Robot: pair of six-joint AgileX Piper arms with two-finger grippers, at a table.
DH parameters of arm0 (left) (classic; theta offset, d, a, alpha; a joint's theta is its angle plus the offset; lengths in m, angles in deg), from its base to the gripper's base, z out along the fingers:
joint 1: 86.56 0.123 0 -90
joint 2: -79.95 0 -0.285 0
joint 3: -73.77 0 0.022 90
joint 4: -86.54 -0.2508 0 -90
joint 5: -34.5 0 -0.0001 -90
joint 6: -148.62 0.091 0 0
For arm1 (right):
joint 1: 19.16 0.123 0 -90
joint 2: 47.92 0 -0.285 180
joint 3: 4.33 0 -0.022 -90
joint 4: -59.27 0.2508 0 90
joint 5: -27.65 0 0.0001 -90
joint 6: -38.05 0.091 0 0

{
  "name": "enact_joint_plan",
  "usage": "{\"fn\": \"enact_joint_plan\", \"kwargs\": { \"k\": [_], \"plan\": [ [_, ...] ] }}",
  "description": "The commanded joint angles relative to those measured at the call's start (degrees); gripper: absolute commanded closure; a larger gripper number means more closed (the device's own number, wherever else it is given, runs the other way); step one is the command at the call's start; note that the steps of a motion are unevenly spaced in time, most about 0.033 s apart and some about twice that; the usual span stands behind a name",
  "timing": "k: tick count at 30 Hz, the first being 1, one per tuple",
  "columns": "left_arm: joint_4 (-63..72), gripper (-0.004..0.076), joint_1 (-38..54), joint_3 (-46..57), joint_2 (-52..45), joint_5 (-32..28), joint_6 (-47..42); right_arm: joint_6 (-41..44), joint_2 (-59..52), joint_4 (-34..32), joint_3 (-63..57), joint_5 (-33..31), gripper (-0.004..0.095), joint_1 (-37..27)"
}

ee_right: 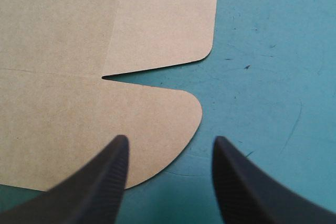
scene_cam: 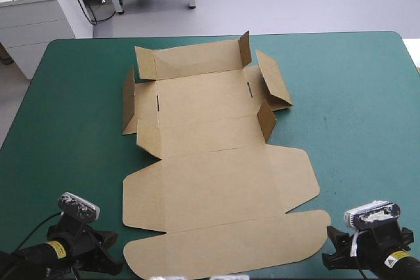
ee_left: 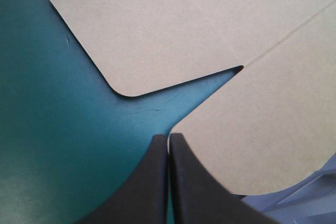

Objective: Fold the box

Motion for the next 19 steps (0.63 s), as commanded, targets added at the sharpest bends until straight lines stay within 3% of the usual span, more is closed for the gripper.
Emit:
{"fn": "enact_joint_plan", "kwargs": {
  "k": [1, 13, 19],
  "plan": [
    [1.5, 0.0732, -0.1, -1.4, 0.6, -2.2, -0.4, -0.8, 0.5, 1.1, 1.6, 1.8, 0.0151, 0.0],
    [1.5, 0.0732, -0.1, -1.4, 0.6, -2.2, -0.3, -0.8, 8.8, 2.7, 15.0, -8.3, 0.0139, 0.0],
    [1.5, 0.0732, -0.1, -1.4, 0.6, -2.2, -0.4, -0.1, 18.8, 7.0, 23.7, -8.8, 0.0139, 0.0]
  ]
}}
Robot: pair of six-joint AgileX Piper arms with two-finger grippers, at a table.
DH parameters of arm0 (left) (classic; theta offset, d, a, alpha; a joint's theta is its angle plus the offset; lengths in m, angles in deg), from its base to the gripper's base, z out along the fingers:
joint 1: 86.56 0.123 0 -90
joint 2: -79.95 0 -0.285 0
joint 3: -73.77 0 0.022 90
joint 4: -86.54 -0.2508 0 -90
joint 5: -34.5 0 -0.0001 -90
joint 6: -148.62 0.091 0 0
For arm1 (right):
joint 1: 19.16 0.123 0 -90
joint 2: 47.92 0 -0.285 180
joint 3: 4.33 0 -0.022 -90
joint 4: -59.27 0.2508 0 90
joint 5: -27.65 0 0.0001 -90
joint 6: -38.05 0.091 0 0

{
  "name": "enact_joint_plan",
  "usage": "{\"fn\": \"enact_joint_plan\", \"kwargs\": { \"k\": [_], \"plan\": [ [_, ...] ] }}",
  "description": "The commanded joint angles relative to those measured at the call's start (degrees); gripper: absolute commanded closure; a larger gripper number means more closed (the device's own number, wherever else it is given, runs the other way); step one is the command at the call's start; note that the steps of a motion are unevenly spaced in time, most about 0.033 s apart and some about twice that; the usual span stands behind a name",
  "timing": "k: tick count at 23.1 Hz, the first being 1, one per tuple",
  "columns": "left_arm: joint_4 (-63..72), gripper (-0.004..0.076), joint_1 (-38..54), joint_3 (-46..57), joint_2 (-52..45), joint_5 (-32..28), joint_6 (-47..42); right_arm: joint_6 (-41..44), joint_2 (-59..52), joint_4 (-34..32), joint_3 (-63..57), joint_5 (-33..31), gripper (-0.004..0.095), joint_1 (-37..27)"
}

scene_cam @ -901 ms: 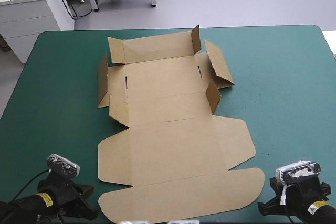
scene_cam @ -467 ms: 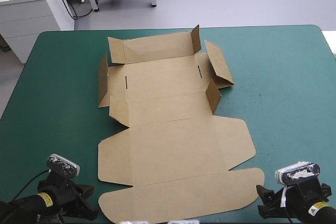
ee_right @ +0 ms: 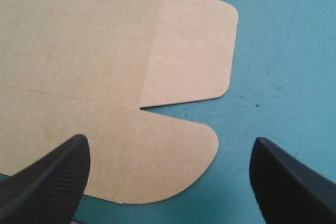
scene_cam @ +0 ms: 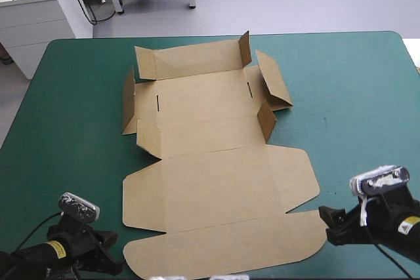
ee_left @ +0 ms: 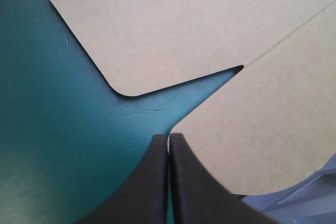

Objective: Fold the box

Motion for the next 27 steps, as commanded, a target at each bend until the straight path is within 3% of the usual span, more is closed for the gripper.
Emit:
{"fn": "enact_joint_plan", "kwargs": {
  "k": [1, 5, 14, 16, 19, 23, 27],
  "plan": [
    [1.5, 0.0732, -0.1, -1.4, 0.6, -2.2, -0.4, -0.2, 6.6, 4.1, 6.0, -0.2, 0.0139, 0.0],
    [1.5, 0.0732, -0.1, -1.4, 0.6, -2.2, -0.4, -2.7, 13.9, 6.9, 10.9, -0.1, 0.0139, 0.0],
    [1.5, 0.0732, -0.1, -1.4, 0.6, -2.2, -0.4, -8.5, 43.3, 14.6, 29.2, -0.1, 0.0138, 1.4],
    [1.5, 0.0732, -0.1, -1.4, 0.6, -2.2, -0.4, -8.0, 49.4, 13.5, 34.0, -0.1, 0.0139, 5.1],
    [1.5, 0.0732, -0.1, -1.4, 0.6, -2.2, -0.4, -3.7, 58.0, 6.5, 42.1, 0.3, 0.0139, 11.4],
    [1.5, 0.0732, -0.1, -1.4, 0.6, -2.2, -0.4, -0.4, 65.4, 2.2, 48.1, 0.4, 0.0139, 14.1],
    [1.5, 0.0732, -0.1, -1.4, 0.6, -2.2, -0.4, 1.0, 72.0, 2.3, 52.6, -0.1, 0.0139, 14.8]
  ]
}}
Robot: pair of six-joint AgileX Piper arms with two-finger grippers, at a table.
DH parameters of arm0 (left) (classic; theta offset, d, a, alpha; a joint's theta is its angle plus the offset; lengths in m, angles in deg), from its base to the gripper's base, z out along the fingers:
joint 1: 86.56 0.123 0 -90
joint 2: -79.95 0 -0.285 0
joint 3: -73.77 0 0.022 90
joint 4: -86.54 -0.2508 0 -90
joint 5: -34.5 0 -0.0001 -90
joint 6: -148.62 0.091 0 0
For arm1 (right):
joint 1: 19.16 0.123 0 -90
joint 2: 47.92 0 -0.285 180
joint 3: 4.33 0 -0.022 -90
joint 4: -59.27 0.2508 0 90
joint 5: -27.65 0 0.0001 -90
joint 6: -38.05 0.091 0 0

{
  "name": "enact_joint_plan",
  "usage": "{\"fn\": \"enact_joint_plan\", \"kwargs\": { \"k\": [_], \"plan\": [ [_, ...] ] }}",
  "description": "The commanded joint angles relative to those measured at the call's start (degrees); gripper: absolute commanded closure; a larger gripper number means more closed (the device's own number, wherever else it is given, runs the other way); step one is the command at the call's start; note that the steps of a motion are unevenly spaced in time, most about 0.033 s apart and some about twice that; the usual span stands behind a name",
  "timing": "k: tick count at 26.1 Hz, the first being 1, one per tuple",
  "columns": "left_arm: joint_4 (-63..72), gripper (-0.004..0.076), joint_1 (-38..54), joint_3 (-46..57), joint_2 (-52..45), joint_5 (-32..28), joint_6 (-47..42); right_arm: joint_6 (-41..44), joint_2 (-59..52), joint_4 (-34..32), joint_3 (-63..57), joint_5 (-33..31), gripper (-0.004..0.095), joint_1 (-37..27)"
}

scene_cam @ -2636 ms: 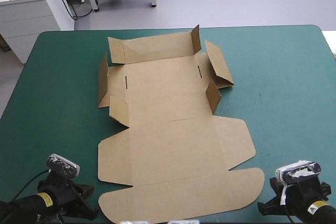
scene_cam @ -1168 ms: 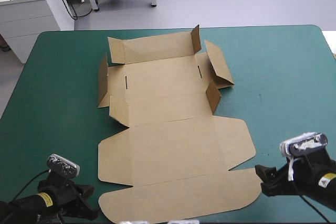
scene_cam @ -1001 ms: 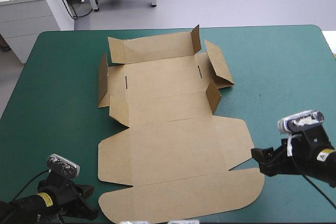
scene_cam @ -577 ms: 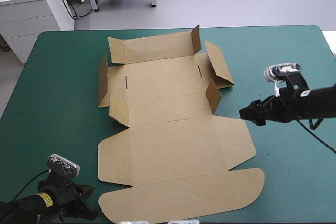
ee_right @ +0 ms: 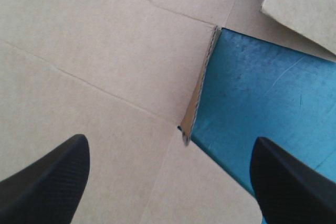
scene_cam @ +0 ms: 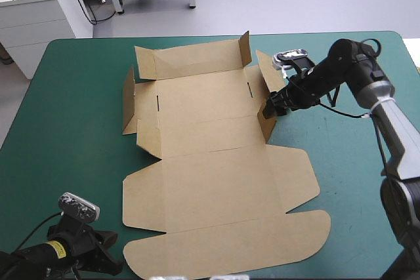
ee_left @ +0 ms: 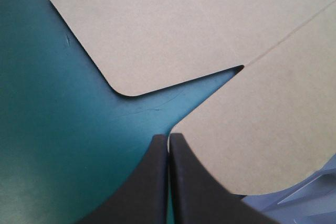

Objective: Fold the box

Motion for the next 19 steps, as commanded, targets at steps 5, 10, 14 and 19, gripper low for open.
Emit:
{"fn": "enact_joint_plan", "kwargs": {
  "k": [5, 10, 14, 19],
  "plan": [
    [1.5, 0.0732, -0.1, -1.4, 0.6, -2.2, -0.4, 1.2, 7.4, 0.9, 6.0, -0.7, 0.0199, 0.8],
    [1.5, 0.0732, -0.1, -1.4, 0.6, -2.2, -0.4, 1.2, 10.9, 2.2, 6.0, -0.7, 0.0373, 0.8],
    [1.5, 0.0732, -0.1, -1.4, 0.6, -2.2, -0.4, 0.9, 12.2, 3.8, 6.0, -0.7, 0.0580, 1.0],
    [1.5, 0.0732, -0.1, -1.4, 0.6, -2.2, -0.4, -0.3, 13.4, 3.7, 5.9, -0.7, 0.0923, 2.0]
  ]
}}
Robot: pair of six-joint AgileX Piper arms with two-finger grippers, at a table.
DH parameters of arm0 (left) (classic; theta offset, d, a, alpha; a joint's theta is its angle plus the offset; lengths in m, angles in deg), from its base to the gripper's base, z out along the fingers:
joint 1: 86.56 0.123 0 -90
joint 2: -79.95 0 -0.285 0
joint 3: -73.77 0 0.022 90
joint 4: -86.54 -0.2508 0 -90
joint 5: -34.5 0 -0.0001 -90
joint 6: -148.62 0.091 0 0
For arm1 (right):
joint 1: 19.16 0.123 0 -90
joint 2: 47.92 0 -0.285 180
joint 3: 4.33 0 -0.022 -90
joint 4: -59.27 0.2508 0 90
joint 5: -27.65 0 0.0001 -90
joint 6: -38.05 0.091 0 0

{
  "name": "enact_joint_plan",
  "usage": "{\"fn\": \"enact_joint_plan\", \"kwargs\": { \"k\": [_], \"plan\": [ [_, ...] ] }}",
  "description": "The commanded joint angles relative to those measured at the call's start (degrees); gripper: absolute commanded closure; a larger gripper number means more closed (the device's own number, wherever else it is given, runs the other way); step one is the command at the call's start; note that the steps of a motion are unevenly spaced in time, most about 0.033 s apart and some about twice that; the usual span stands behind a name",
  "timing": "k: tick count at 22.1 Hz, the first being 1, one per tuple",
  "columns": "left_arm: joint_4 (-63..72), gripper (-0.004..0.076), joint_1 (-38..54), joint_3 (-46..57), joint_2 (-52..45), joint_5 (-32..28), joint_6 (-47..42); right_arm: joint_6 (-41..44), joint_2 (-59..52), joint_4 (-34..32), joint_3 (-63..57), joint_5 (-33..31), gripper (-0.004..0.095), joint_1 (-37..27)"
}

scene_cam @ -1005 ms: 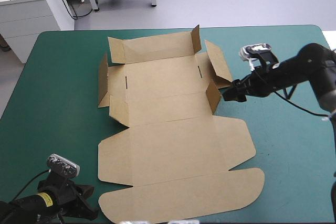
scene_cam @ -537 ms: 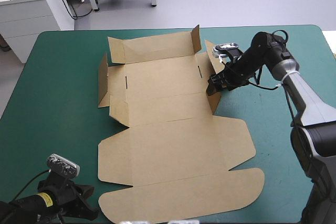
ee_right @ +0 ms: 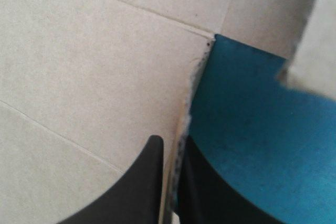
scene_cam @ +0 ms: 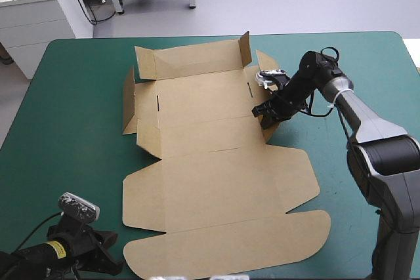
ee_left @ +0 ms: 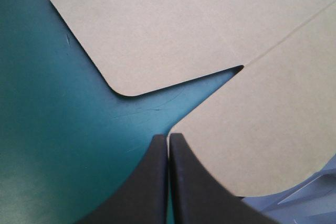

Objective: Fold the box

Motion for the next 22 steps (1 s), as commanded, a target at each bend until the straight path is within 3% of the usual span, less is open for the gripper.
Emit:
{"fn": "enact_joint_plan", "kwargs": {
  "k": [1, 6, 12, 15, 22],
  "plan": [
    [1.5, 0.0732, -0.1, -1.4, 0.6, -2.2, -0.4, -0.8, -2.9, 2.1, 1.6, -1.3, 0.0926, 0.2],
    [1.5, 0.0732, -0.1, -2.0, 0.6, -2.2, -0.4, -3.1, -4.2, 0.2, 5.0, -1.4, 0.0925, 0.2],
    [1.5, 0.0732, -0.1, -11.2, 0.6, -2.0, -0.4, -17.0, -6.6, -4.2, 13.3, -1.4, 0.0927, 1.8],
    [1.5, 0.0732, -0.1, -15.5, 0.6, -2.0, -0.3, -29.0, -6.6, -7.4, 16.6, -1.4, 0.0927, 4.3],
    [1.5, 0.0732, -0.1, -16.5, 0.6, -2.2, 0.0, -42.3, -6.4, -10.7, 20.3, 0.8, 0.0927, 8.4]
  ]
}}
